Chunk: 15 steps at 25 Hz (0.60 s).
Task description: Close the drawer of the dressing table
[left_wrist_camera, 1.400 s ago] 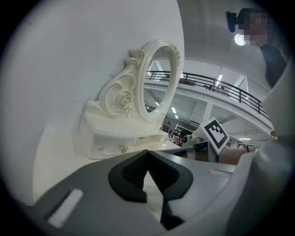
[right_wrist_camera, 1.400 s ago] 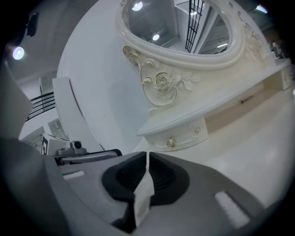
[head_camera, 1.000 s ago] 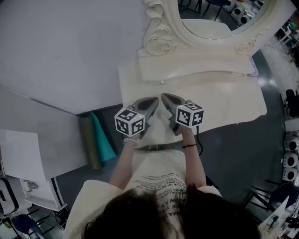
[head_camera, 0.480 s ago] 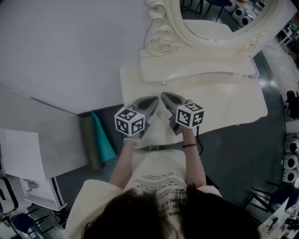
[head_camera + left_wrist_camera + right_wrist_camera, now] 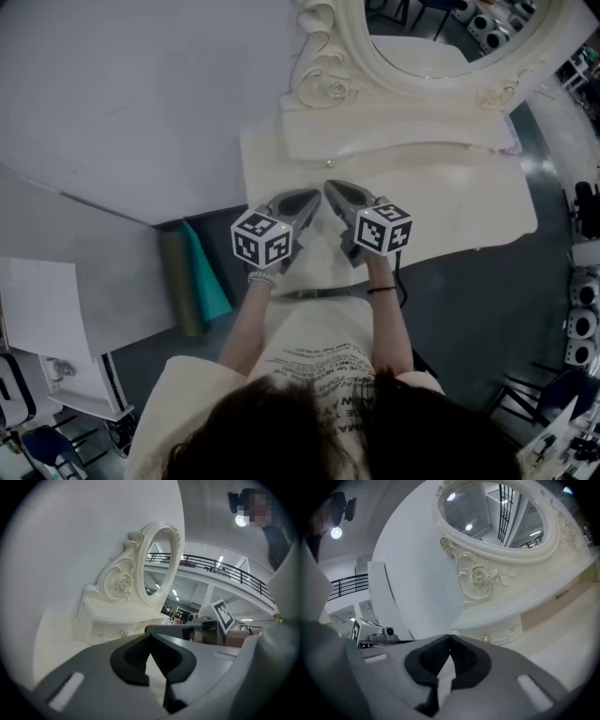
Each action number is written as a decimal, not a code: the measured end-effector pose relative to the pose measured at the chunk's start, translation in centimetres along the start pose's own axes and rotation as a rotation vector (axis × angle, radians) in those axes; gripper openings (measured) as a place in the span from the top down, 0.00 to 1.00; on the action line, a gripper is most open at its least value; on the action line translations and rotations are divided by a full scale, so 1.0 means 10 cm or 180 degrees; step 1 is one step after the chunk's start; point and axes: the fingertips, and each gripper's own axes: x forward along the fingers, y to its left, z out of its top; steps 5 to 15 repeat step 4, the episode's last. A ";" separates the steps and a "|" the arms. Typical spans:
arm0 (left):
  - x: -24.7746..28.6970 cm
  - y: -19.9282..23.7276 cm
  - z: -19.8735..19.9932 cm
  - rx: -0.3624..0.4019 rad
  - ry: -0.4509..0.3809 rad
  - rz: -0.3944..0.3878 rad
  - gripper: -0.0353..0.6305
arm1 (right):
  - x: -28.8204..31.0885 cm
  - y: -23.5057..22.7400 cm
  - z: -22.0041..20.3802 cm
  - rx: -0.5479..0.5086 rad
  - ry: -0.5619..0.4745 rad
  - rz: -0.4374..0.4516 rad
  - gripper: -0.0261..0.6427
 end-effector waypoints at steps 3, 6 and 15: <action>0.01 -0.01 -0.02 0.0005 0.0019 -0.0012 0.94 | 0.00 -0.01 0.00 0.0015 -0.0014 -0.0005 0.96; 0.00 -0.01 -0.02 0.0007 0.0022 -0.0011 0.94 | -0.01 -0.01 0.00 0.0021 -0.0018 -0.0006 0.96; 0.00 -0.01 -0.02 0.0007 0.0022 -0.0011 0.94 | -0.01 -0.01 0.00 0.0021 -0.0018 -0.0006 0.96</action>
